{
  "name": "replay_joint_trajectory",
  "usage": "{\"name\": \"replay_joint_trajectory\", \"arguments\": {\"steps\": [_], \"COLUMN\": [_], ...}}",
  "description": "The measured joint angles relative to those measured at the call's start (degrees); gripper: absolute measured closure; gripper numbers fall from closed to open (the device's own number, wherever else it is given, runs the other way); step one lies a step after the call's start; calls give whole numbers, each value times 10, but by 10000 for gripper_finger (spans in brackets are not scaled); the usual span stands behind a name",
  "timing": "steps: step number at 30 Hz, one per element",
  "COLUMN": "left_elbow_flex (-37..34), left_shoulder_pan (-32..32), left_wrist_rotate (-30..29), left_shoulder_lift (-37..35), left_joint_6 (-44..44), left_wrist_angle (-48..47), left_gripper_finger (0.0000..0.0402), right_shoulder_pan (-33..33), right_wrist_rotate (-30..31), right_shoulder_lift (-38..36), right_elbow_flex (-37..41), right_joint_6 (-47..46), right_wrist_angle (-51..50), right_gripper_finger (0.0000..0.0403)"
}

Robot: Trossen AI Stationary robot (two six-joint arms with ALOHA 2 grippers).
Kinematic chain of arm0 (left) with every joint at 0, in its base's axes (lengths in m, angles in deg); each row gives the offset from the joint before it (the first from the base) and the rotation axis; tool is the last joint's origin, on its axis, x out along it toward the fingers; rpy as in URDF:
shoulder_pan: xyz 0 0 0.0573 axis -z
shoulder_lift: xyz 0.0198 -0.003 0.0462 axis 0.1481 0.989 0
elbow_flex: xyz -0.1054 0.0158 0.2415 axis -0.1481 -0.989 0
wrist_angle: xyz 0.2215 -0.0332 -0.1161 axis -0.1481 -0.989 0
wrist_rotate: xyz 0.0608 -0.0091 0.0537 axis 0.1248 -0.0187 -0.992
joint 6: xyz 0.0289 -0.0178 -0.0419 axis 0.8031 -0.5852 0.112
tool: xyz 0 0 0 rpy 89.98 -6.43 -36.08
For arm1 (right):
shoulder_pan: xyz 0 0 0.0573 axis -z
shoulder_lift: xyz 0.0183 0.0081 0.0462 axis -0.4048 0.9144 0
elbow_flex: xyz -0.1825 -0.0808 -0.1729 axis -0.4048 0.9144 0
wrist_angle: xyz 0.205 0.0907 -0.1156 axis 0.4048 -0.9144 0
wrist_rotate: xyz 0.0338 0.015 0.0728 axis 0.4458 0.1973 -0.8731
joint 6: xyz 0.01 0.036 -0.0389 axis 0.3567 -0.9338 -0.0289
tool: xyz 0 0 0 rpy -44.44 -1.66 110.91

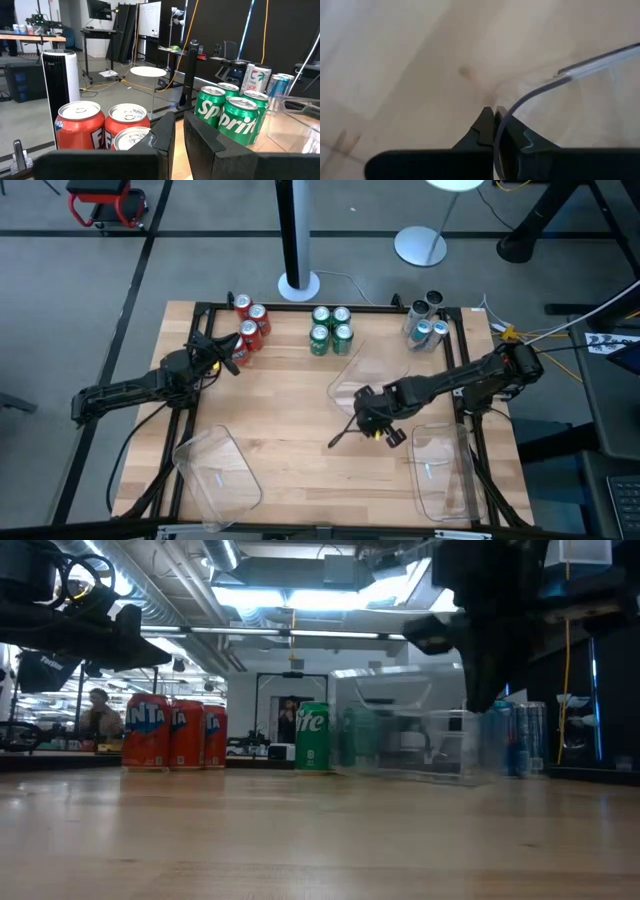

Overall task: Sort soda cans
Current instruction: Move the top transparent bin to the bottom center of the table

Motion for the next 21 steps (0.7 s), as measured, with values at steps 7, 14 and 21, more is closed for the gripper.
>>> {"name": "replay_joint_trajectory", "arguments": {"steps": [7, 14, 21], "left_elbow_flex": [0, 0, 0], "left_shoulder_pan": [0, 0, 0], "left_wrist_rotate": [0, 0, 0], "left_shoulder_lift": [0, 0, 0], "left_joint_6": [2, 1, 1], "left_wrist_angle": [0, 0, 0], "left_gripper_finger": [369, 369, 369], "right_shoulder_pan": [-47, -91, -132], "right_wrist_rotate": [-34, -46, -40], "right_shoulder_lift": [0, 0, 31], "right_elbow_flex": [0, 0, 0], "right_joint_6": [54, 63, 83], "right_wrist_angle": [87, 163, 256], "right_gripper_finger": [399, 399, 400]}}
